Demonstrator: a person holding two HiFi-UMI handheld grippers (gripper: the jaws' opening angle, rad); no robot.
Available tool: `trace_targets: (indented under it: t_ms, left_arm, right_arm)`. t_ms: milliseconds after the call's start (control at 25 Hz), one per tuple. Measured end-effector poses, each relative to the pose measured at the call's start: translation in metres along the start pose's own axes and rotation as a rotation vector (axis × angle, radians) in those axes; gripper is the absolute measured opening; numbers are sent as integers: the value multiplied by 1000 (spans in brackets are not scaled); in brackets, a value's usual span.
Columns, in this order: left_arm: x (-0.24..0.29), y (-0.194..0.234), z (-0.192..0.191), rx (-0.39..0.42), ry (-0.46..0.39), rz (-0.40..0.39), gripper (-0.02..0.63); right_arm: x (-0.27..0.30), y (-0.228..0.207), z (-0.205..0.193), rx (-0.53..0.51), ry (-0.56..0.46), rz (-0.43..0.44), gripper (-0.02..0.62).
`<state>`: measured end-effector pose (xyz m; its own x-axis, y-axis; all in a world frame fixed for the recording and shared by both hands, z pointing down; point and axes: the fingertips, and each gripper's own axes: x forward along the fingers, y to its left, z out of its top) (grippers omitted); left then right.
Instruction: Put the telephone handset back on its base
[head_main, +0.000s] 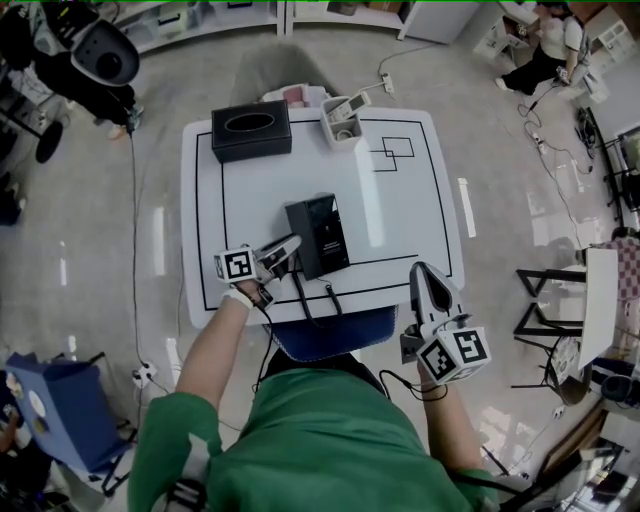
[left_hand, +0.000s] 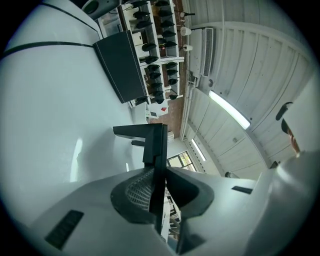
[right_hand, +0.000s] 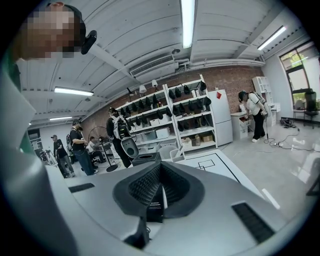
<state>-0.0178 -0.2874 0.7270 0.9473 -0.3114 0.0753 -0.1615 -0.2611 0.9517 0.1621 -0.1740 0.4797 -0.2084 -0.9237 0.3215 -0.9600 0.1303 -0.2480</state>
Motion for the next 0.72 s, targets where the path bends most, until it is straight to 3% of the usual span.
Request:
trace_targets:
  t_ms: [280,400,600,720]
  left_arm:
    - [2,-13,5,107,6,97,90]
    - [-2,-7,7,105,-1,166,146]
    - [-26,-16,17,127,-63,231,147]
    - [-45,-38,31,181,-112,246,146]
  right_arm:
    - [4,7,3,-4,-2,42,23]
    - [9,10,4,-6,-7,64,23]
    - [19,12,9,-13,-19,102,23]
    - [24,14,17,-23,-32,122,23]
